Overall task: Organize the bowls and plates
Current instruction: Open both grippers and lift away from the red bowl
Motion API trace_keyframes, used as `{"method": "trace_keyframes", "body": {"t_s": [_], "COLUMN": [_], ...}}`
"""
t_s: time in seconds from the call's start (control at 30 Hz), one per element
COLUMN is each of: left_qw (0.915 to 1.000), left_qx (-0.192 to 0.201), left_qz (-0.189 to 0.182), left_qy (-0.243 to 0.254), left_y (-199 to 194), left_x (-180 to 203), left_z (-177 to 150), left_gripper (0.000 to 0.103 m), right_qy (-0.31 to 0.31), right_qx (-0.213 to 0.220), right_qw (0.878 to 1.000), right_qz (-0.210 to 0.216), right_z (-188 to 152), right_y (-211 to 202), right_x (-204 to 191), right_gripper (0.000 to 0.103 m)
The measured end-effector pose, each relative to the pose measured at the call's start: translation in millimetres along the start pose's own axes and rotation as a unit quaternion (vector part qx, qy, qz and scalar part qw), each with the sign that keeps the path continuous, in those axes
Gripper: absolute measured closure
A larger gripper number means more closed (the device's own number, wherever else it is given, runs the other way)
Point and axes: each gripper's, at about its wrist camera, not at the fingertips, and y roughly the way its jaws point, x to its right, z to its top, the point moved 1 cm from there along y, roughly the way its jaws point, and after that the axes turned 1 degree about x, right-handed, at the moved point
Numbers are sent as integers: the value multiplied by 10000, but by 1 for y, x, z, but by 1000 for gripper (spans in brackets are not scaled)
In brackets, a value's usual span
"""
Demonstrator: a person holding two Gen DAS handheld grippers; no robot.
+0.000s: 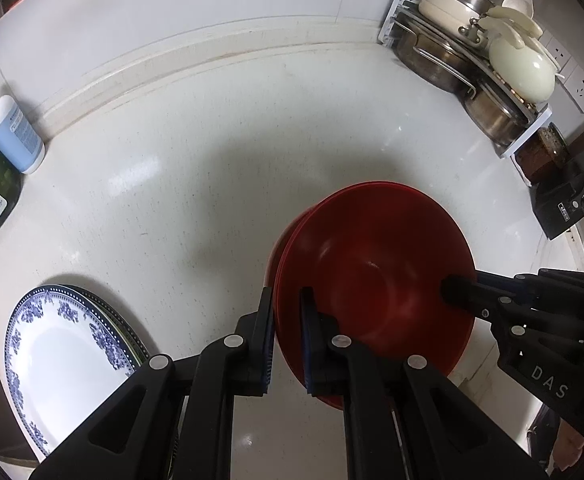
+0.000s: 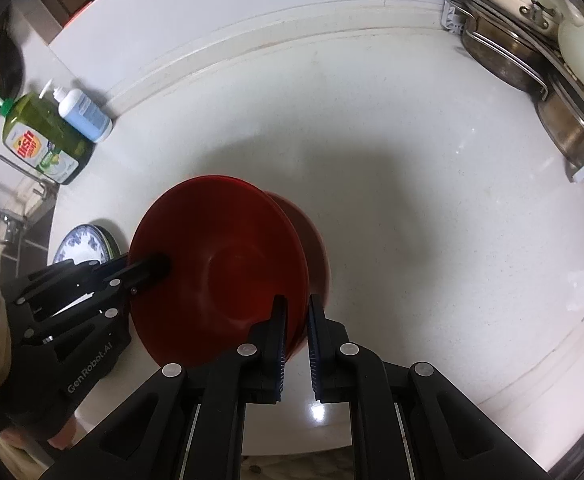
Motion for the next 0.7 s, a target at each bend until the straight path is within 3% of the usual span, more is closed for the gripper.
{"method": "trace_keyframes", "body": {"t_s": [0.27,0.5,0.63,0.7], "left_qw": [10000,9996,9993,9992], "left_qx": [16,205,311,342], "left_qz": [41,207,222,208], "left_qy": [16,53,47,32], "left_y": [2,-6,-13,-15], "left_x": [1,-1,-3,-4], "left_z": [0,1,2,2], "left_gripper": [87,73,63,62], "right_qy": [-22,-60,-16,53], "right_qx": [-40,45,93,211], "right_qw": [10000,10000,10000,9998], "right_qz": [27,-34,-14,19], "right_z": [-2,-4,-5,-6], "right_y": [4,5,3,-1], "right_x": [2,5,7,7], "right_gripper": [91,88,74,73]}}
